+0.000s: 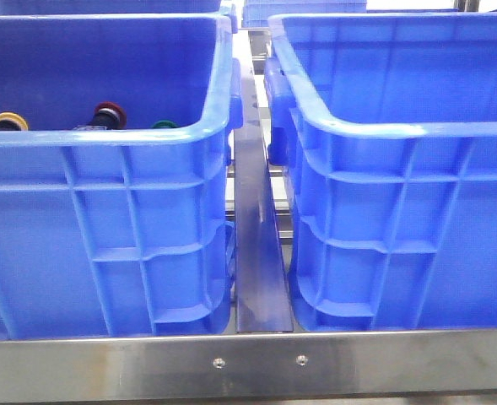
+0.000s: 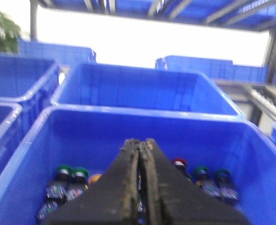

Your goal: Pick red and yellow buttons and place in box

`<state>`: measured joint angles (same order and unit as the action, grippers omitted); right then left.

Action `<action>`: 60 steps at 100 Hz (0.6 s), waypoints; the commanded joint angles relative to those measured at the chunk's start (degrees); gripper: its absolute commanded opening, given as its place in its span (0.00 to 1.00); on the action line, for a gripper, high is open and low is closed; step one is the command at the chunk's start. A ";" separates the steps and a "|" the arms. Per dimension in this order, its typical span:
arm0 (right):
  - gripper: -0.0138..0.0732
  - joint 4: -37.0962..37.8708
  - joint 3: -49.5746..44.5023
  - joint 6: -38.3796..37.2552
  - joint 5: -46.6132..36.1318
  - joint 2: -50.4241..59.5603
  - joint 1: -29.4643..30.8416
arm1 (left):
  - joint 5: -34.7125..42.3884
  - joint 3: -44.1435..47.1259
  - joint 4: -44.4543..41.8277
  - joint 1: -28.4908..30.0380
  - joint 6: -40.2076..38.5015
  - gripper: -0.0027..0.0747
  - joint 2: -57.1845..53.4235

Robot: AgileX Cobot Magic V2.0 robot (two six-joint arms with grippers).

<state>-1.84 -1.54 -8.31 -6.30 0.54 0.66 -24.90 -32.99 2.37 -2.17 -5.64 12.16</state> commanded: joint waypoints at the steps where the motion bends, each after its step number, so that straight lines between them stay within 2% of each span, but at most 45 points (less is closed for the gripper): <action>1: 0.08 0.77 -0.30 0.01 -4.71 1.19 -0.03 | -5.85 -10.65 1.26 -0.45 -0.13 0.01 7.76; 11: 0.08 0.77 -0.30 0.01 -4.71 1.19 -0.03 | -15.05 -19.01 1.26 -0.45 0.00 0.01 15.54; 18: 0.08 0.77 -0.30 0.01 -4.71 1.19 -0.03 | -18.54 -23.07 1.26 -0.45 0.00 0.01 20.40; 29: 0.08 0.77 -0.30 0.01 -4.71 1.19 -0.03 | -19.54 -26.01 1.26 -0.45 0.00 0.01 26.25; 51: 0.08 0.77 -0.30 0.01 -4.71 1.19 -0.03 | -19.42 -26.13 1.26 -0.45 0.00 0.01 33.26; 60: 0.08 0.77 -0.30 0.01 -4.71 1.19 -0.03 | -19.42 -26.13 1.26 -0.45 0.00 0.04 35.11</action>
<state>-1.84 -1.54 -8.22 -6.30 0.54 0.66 -47.87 -57.18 2.94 -2.17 -5.52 45.81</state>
